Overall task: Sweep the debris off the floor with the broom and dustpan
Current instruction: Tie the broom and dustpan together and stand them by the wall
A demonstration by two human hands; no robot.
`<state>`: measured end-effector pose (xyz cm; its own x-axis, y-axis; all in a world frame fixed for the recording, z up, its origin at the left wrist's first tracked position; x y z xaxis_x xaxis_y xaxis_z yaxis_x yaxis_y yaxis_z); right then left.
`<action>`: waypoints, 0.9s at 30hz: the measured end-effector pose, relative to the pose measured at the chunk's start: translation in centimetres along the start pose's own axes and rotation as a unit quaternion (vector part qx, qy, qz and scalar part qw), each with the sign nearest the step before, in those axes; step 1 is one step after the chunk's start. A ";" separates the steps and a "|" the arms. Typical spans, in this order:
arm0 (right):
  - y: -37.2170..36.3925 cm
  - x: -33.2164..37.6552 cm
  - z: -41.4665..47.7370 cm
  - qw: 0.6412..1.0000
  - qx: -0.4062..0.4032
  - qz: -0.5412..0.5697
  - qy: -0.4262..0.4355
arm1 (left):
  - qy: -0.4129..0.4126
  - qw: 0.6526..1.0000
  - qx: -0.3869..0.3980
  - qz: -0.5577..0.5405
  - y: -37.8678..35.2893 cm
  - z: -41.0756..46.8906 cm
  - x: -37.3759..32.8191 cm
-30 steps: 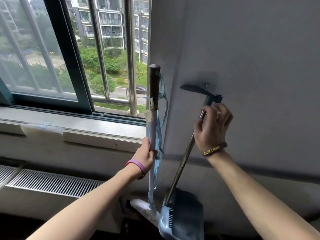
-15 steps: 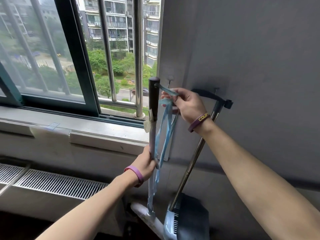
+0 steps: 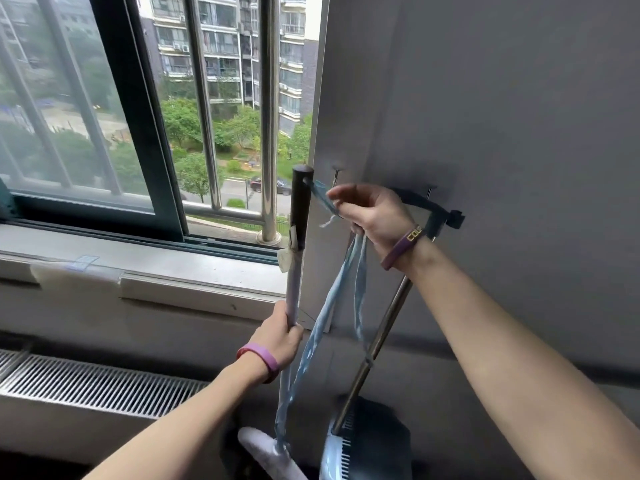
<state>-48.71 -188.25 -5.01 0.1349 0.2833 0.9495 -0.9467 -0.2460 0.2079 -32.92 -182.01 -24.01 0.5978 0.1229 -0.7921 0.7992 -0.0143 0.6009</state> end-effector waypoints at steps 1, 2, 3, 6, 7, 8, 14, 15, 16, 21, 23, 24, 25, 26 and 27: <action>0.1 0.3 0.1 0.999 -0.026 -0.029 0.021 | 0.002 1.000 0.001 -0.002 0.0 0.0 -0.2; 0.1 0.5 0.2 0.996 -0.048 -0.057 0.040 | 0.001 1.000 -0.001 -0.004 -0.1 0.1 -0.2; 0.0 0.8 0.2 0.992 -0.064 -0.093 0.060 | 0.000 1.000 -0.001 -0.007 -0.2 0.1 -0.2; -0.4 1.1 0.0 0.955 -0.120 -0.225 0.154 | 0.004 1.000 0.000 -0.019 -0.5 0.3 0.0; -0.5 1.0 0.0 0.936 -0.145 -0.257 0.195 | 0.005 1.000 -0.003 -0.023 -0.5 0.3 0.0; -0.6 1.0 0.2 0.919 -0.165 -0.275 0.230 | 0.007 1.000 -0.008 -0.026 -0.6 0.4 0.0; -0.9 1.3 1.1 0.879 -0.230 -0.280 0.309 | 0.006 0.998 -0.061 -0.004 -0.2 1.3 -0.4; -1.0 1.3 1.3 0.880 -0.229 -0.285 0.305 | 0.005 0.998 -0.063 -0.005 -0.2 1.4 -0.5; -1.0 1.3 1.4 0.880 -0.226 -0.293 0.297 | 0.004 0.998 -0.064 -0.009 -0.3 1.6 -0.5; -1.4 -0.1 0.9 0.893 -0.217 -0.334 0.210 | 0.019 0.999 -0.029 -0.018 -1.5 2.1 -0.4; -1.4 -0.7 0.5 0.893 -0.209 -0.355 0.182 | 0.029 0.999 -0.020 -0.024 -1.9 2.2 -0.1; -1.5 -0.8 0.3 0.892 -0.206 -0.364 0.171 | 0.034 0.999 -0.017 -0.025 -2.1 2.4 0.1; -1.5 -0.9 0.2 0.893 -0.203 -0.370 0.157 | 0.040 0.999 -0.013 -0.024 -2.3 2.5 0.2; -1.5 -1.0 0.0 0.895 -0.199 -0.376 0.136 | 0.045 0.999 -0.008 -0.023 -2.5 2.6 0.4; -1.5 -1.1 -0.1 0.897 -0.196 -0.381 0.111 | 0.049 0.999 0.000 -0.019 -2.7 2.7 0.5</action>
<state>-47.49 -188.16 -6.38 0.7664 0.4194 0.4866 -0.6397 0.4296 0.6374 -34.60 -184.58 -26.34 0.5581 0.2206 -0.7999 0.8211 -0.0077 0.5708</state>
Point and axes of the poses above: each hand's wrist, its own z-axis towards the middle knuckle, its own y-axis out of the back of the hand, x = y × z, the point moved 1 cm from there along z, towards the middle knuckle, and after that the axes turned 2 degrees about -y, right-handed, at the moved point
